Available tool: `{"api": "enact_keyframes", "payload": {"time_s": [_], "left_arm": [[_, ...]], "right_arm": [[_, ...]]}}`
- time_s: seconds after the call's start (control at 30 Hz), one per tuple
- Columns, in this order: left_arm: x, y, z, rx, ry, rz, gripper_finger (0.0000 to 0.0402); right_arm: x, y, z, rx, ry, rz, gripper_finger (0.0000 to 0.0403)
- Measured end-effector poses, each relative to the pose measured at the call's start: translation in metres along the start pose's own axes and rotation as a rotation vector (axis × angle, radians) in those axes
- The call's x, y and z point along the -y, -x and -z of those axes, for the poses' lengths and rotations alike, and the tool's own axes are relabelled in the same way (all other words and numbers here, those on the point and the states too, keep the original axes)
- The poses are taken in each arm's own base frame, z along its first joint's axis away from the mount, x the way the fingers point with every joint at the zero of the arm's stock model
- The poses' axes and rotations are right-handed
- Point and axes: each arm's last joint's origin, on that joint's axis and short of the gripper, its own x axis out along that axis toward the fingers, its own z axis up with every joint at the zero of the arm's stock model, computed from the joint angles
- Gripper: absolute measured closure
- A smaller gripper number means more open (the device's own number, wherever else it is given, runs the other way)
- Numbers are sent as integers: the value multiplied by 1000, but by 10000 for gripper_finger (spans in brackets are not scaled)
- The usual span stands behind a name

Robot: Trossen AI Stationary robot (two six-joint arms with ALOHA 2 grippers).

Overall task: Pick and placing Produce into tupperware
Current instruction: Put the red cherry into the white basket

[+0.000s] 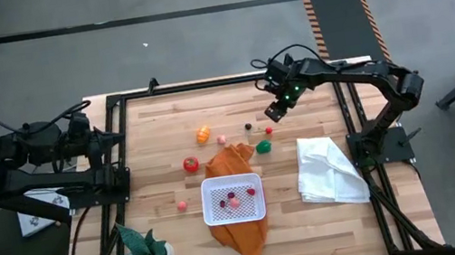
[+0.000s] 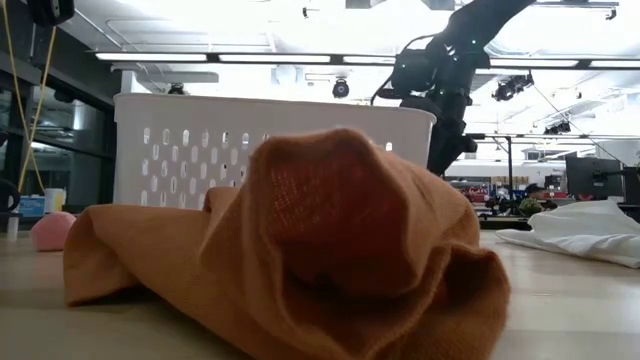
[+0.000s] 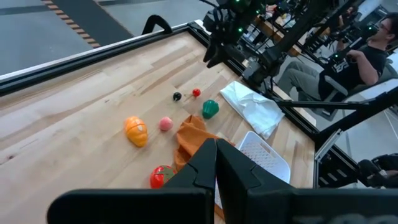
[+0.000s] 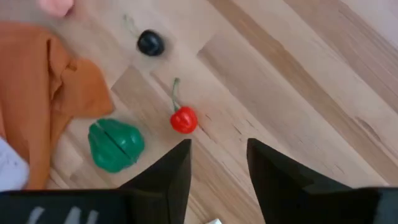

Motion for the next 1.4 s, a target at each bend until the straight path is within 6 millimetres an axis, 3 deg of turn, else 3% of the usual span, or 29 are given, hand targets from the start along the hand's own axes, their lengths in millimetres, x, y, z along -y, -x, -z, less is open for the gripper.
{"api": "enact_keyframes", "payload": {"time_s": [0.27,0.6,0.87,1.4], "left_arm": [[-1,0,1,-14,14,-11,401],[-5,0,6,-63,53,-50,401],[-5,0,6,-72,61,-38,401],[-5,0,7,-73,78,-40,401]], "right_arm": [[-12,-22,0,-78,85,-4,244],[-36,-43,-14,-144,264,77,245],[-34,-59,-16,-187,296,86,245],[-35,-70,-18,-194,317,50,245]]}}
